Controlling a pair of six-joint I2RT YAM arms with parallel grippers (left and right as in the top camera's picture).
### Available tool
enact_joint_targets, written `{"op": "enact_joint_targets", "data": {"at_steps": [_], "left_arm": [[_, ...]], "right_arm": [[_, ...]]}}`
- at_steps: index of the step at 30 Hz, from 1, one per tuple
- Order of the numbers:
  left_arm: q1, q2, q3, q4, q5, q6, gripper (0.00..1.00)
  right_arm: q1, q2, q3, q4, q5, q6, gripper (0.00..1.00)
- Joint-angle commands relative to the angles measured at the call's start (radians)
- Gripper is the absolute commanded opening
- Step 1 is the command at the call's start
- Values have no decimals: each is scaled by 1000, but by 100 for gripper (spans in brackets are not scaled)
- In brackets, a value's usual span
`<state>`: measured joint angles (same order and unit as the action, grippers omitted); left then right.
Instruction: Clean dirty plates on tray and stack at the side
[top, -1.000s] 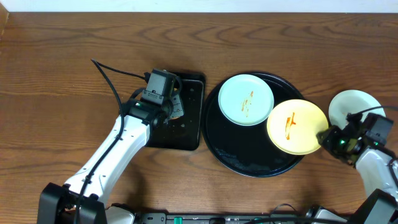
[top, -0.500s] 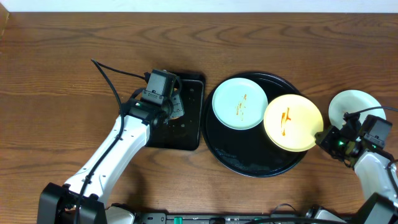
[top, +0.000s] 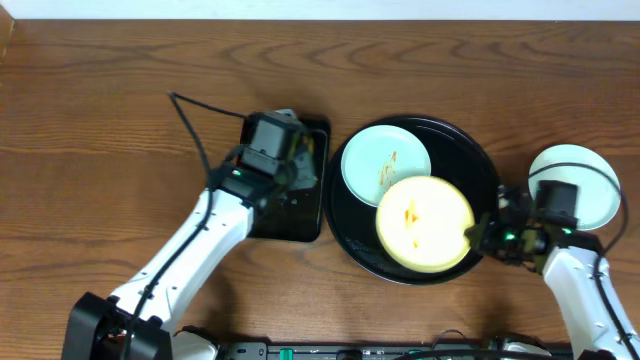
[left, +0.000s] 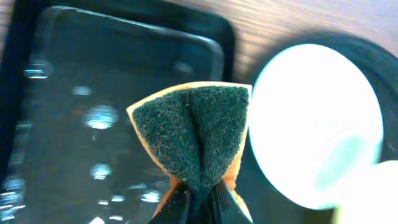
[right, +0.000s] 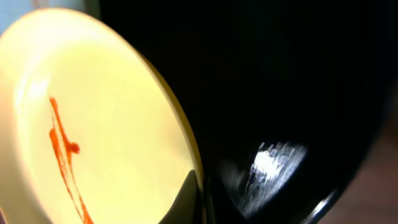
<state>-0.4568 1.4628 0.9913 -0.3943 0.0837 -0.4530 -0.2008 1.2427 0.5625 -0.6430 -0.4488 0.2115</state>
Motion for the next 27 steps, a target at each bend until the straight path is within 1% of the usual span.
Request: {"op": "enact_joint_targets", "data": {"at_steps": [1,3,5,6,10,15,20,25,27], "left_arm": [[-66,5,-5,16,90,37,8],[-104,5,-5,30,126,32,8],[-159,6,-5,38,130,-2,8],[-208,10,-5,42,130,-14,8],[-314,37,-5,53,135,-25,8],[-426,88,-5,122,137,-120,8],[-500,155,-5,225,137,-201,8],[-551,238,-5,301,145,-222,8],[-560,267,-5,306,145,-222,8]], "right_arm": [[73,3,-1,-39,60,47,1],[97,3,-1,-47,60,51,1],[114,3,-1,-49,60,58,1],[122,3,-1,-45,60,58,1],[122,3,-1,-40,64,79,1],[122,3,-1,-46,64,80,1],[122,3,-1,-47,64,80,1],[122,3,-1,-50,63,80,1],[122,3,-1,-50,63,80,1]]}}
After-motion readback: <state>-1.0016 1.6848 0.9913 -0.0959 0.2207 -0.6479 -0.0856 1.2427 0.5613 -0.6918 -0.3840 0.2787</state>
